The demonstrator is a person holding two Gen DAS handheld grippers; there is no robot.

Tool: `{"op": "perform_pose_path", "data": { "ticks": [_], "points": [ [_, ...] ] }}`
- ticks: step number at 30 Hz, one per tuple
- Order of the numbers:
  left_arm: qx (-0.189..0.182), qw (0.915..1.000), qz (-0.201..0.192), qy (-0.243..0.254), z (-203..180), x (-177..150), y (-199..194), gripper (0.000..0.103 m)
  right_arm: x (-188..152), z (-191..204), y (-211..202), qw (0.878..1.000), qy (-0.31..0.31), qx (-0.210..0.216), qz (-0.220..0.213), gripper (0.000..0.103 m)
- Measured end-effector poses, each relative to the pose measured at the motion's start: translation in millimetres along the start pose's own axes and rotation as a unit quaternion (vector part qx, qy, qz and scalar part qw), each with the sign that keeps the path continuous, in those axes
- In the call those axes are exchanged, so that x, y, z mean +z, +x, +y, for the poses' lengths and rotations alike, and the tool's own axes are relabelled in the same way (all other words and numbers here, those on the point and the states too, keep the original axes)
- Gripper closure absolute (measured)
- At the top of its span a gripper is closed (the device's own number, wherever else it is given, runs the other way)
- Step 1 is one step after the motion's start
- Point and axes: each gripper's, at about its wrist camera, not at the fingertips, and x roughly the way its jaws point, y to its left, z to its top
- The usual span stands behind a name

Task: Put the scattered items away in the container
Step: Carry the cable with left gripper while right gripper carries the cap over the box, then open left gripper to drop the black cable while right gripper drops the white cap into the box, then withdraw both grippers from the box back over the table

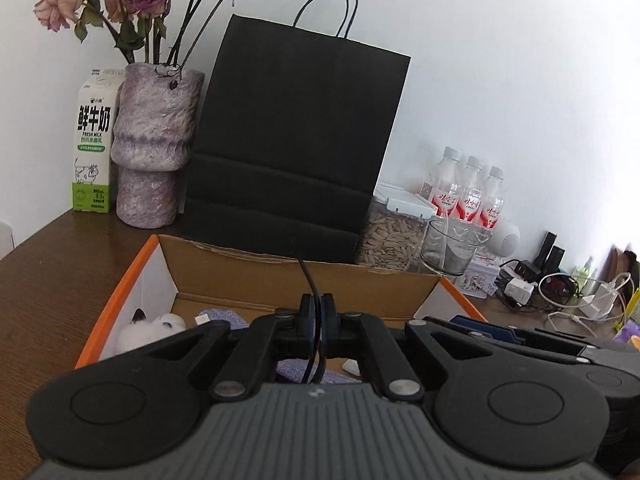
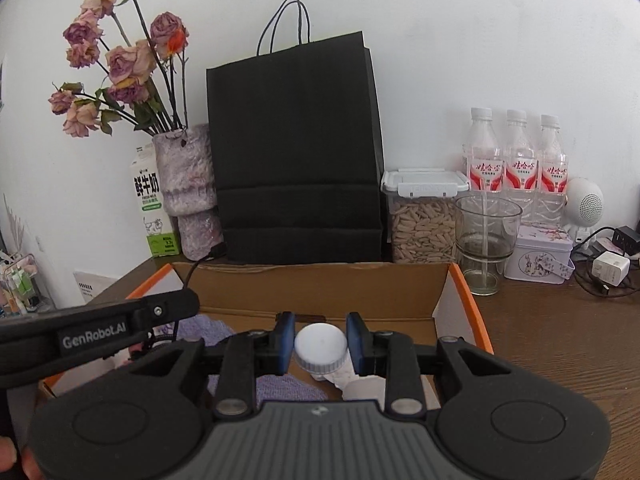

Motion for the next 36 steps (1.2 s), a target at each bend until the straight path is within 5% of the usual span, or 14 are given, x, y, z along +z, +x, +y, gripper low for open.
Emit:
{"op": "perform_pose_path", "data": {
  "ticks": [9,11,12,13,14,16,22,36],
  "points": [
    [0.025,0.9994,-0.002,0.024,-5,-2,1,0.097,-3,2,2,1.000,-0.005,-0.003,0.012,0.076],
    [0.036,0.9991,-0.003,0.021,-3,1,-1,0.080,-2,1,0,1.000,-0.001,-0.006,0.009,0.067],
    [0.042,0.9989,-0.007,0.019,-2,3,-3,0.049,0,-1,-1,1.000,0.005,-0.007,0.009,0.045],
    [0.051,0.9984,-0.016,0.015,-1,4,-5,0.023,1,-2,-1,1.000,0.010,-0.011,0.010,0.034],
    [0.062,0.9977,-0.027,0.012,0,6,-9,0.014,2,-3,-2,1.000,0.012,-0.014,0.011,0.012],
    [0.072,0.9963,-0.046,0.012,1,11,-17,0.001,4,-4,-4,1.000,0.014,-0.012,0.007,0.004],
    [0.108,0.9908,-0.078,0.023,-3,17,-27,0.000,7,-3,-7,1.000,0.011,-0.018,0.012,0.000],
    [0.110,0.9911,-0.073,0.018,-3,15,-26,0.000,8,-3,-9,1.000,0.009,-0.023,0.009,0.000]
  ]
}}
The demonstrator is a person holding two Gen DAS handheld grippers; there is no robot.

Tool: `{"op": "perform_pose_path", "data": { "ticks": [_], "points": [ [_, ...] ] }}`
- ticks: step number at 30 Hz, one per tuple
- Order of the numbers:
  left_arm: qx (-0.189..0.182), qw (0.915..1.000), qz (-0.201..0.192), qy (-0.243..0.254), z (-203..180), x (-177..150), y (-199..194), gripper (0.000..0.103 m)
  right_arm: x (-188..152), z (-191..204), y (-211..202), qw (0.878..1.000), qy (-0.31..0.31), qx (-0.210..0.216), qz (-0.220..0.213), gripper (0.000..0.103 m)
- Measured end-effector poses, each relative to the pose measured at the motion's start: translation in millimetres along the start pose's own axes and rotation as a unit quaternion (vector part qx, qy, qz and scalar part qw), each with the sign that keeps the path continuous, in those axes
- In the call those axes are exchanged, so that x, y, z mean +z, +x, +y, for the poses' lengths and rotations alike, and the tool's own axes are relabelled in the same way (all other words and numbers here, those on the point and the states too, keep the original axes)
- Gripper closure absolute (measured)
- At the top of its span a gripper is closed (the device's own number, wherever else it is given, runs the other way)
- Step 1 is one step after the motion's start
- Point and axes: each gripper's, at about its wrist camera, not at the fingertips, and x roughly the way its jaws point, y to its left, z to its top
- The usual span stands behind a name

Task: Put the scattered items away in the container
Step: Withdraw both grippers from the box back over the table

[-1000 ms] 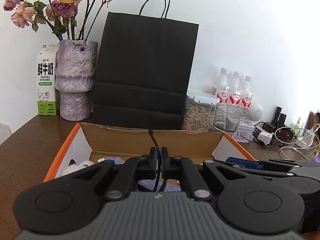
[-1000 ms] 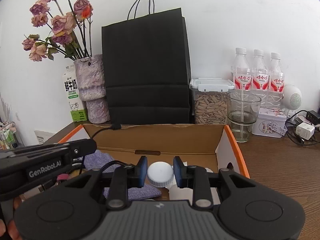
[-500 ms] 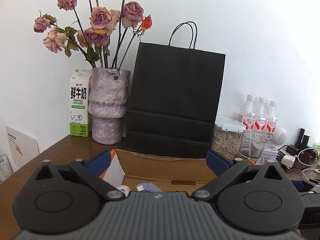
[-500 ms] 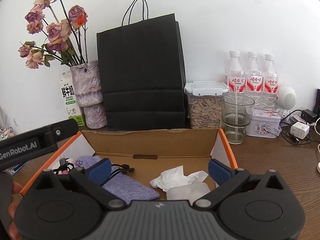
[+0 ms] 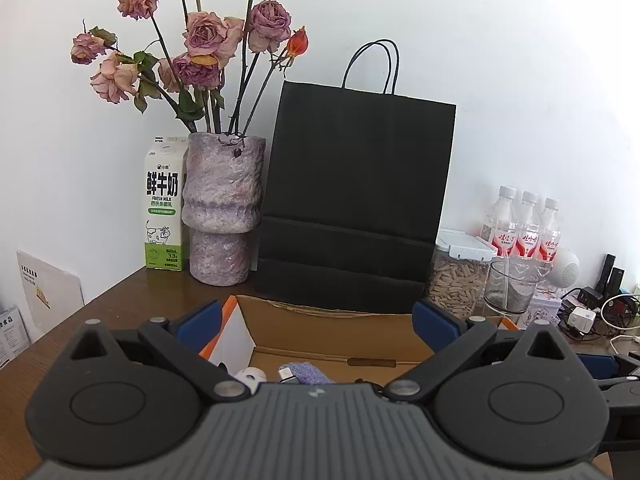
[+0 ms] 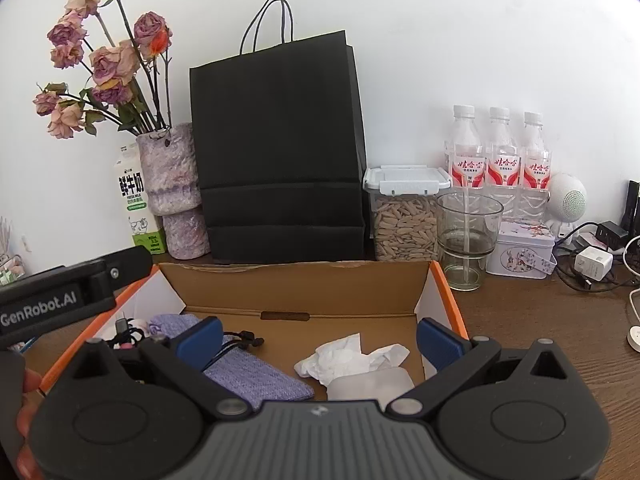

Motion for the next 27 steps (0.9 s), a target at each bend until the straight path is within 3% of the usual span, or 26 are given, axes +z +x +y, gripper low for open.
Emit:
{"op": "perform_pose_path", "data": {
  "ticks": [15,27],
  "points": [
    [0.004,0.9998,-0.020,-0.007,6,2,-39,0.000,6,15,-24,0.999,-0.025,0.002,-0.021,0.000],
    [0.012,0.9997,-0.007,0.020,35,-18,-89,0.000,-31,31,-79,0.998,-0.041,-0.012,-0.040,0.000]
  ]
}}
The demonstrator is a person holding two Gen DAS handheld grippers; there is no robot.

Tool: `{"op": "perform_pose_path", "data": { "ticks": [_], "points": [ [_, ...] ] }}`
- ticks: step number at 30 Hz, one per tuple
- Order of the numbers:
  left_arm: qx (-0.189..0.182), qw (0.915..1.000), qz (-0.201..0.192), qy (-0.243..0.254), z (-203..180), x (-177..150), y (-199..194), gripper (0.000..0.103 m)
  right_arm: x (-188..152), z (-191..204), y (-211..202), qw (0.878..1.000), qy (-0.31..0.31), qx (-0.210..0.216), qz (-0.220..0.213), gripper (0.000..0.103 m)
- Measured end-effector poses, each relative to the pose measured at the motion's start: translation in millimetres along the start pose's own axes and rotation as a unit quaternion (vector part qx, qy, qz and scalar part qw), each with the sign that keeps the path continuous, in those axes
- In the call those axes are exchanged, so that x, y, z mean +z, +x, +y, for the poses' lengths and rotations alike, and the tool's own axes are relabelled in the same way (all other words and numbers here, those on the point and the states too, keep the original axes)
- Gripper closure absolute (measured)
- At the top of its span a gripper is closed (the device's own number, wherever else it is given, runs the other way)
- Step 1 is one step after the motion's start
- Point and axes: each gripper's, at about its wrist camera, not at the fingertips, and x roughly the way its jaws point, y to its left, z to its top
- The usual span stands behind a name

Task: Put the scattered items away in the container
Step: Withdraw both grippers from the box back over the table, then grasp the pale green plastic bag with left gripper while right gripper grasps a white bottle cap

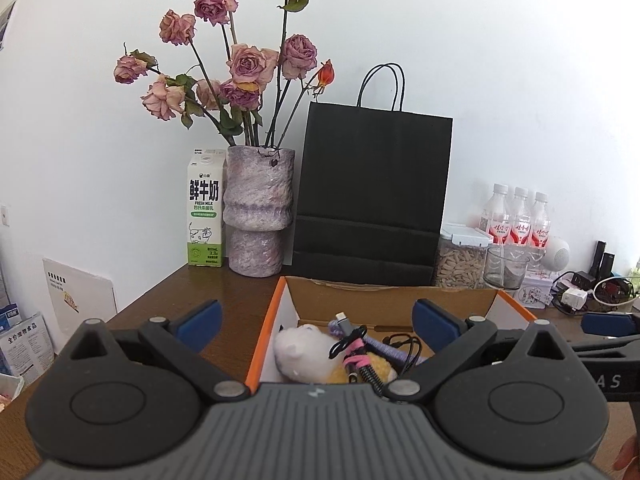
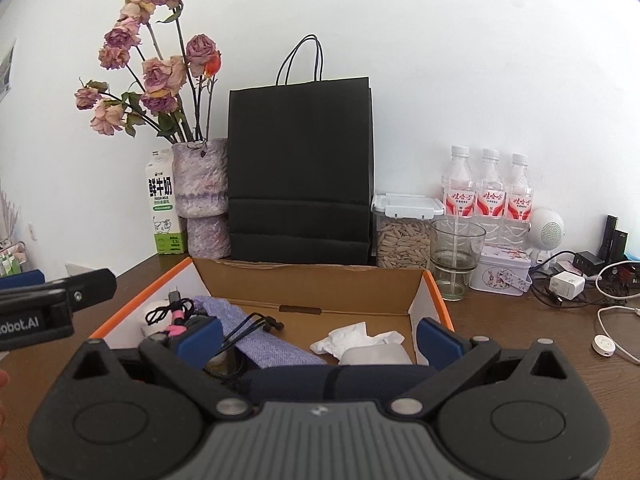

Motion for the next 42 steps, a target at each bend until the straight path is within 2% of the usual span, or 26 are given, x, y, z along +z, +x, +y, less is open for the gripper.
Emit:
{"op": "perform_pose_path", "data": {
  "ticks": [5,11,17,22,26,31,42],
  "points": [
    [0.009,0.9999,0.008,0.000,18,-16,-15,0.000,-22,-1,-17,1.000,0.012,-0.005,0.012,0.000],
    [0.028,0.9990,0.032,-0.010,39,-41,-26,0.000,-56,-1,-23,0.999,-0.004,-0.012,0.047,0.000],
    [0.028,0.9988,0.041,-0.007,49,-58,-34,0.000,-80,-5,-24,0.997,-0.011,-0.021,0.073,0.000],
    [0.031,0.9984,0.046,-0.002,49,-67,-32,0.000,-85,-7,-24,0.997,-0.008,-0.020,0.071,0.000],
    [0.049,0.9977,0.047,0.006,49,-73,-31,0.000,-88,-7,-21,0.997,-0.009,-0.016,0.076,0.000],
    [0.046,0.9977,0.050,-0.003,54,-74,-29,0.000,-90,-6,-19,0.997,-0.010,-0.012,0.081,0.000],
    [0.041,0.9976,0.055,0.011,48,-74,-26,0.000,-91,-9,-14,0.995,-0.001,-0.021,0.093,0.000]
  ]
}}
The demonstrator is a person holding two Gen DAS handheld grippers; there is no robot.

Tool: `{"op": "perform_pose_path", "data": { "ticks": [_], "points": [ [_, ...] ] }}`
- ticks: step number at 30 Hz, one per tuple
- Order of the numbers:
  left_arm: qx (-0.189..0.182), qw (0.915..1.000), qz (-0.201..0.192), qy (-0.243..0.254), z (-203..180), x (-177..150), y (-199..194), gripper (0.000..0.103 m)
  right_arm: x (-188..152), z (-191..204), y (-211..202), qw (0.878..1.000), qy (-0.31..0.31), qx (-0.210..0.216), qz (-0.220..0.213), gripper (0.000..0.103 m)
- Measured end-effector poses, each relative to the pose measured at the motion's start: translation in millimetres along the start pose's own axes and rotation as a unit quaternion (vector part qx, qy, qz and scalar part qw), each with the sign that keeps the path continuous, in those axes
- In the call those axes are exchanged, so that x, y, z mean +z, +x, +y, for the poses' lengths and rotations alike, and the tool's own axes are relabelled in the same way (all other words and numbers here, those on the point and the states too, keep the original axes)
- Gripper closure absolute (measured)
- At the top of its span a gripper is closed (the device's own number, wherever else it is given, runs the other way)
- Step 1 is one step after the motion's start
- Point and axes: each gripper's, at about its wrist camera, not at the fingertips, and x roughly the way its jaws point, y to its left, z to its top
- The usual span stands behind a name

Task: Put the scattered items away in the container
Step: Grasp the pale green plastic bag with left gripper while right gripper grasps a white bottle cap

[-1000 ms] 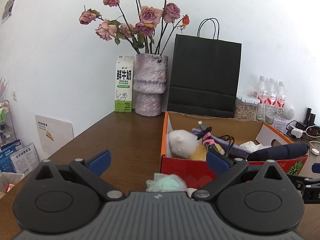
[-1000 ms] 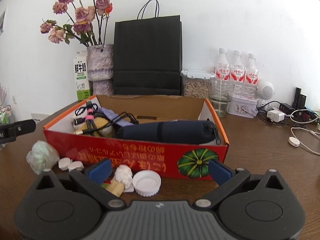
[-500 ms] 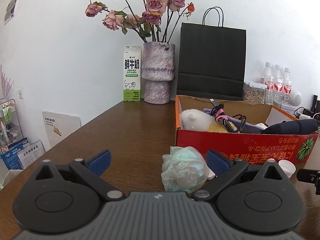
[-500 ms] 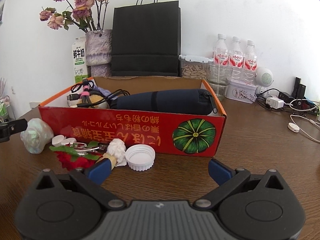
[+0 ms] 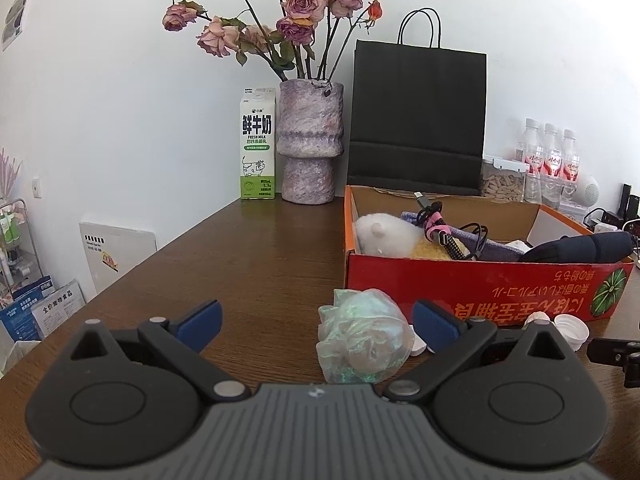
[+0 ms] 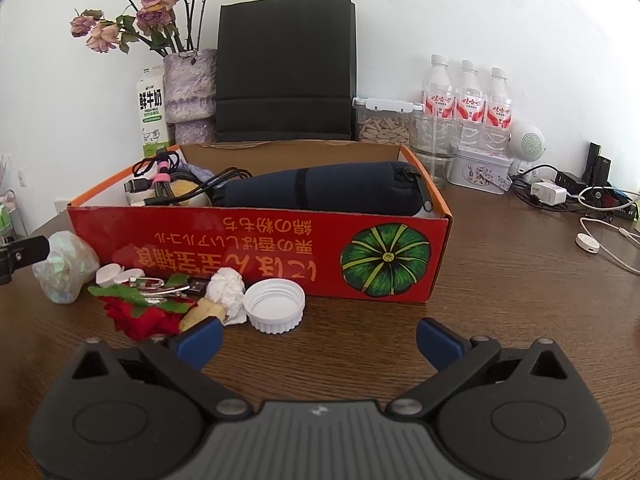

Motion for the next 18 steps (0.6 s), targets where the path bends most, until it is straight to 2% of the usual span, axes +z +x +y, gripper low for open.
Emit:
{"op": "perform_pose_path", "data": {
  "ticks": [9,12,14,15,16,17,18],
  "points": [
    [0.007,0.9997,0.023,0.001,0,5,18,0.000,0,5,4,1.000,-0.011,-0.007,0.012,0.000],
    [-0.022,0.9988,0.044,0.000,-2,6,28,0.000,0,4,6,1.000,-0.005,-0.006,0.017,0.000],
    [-0.043,0.9974,0.058,0.000,-4,6,33,0.005,0,3,7,1.000,-0.001,-0.006,0.021,0.000],
    [-0.049,0.9967,0.064,0.002,-5,6,35,0.015,0,2,8,1.000,0.000,-0.006,0.022,0.000],
    [-0.052,0.9963,0.069,0.002,-6,5,36,0.031,0,2,8,1.000,0.001,-0.006,0.023,0.000],
    [-0.056,0.9959,0.071,0.001,-6,5,37,0.042,0,2,8,1.000,0.001,-0.006,0.024,0.000],
    [-0.063,0.9952,0.075,-0.004,-5,4,37,0.059,0,2,9,1.000,0.001,-0.007,0.025,0.000]
  ]
}}
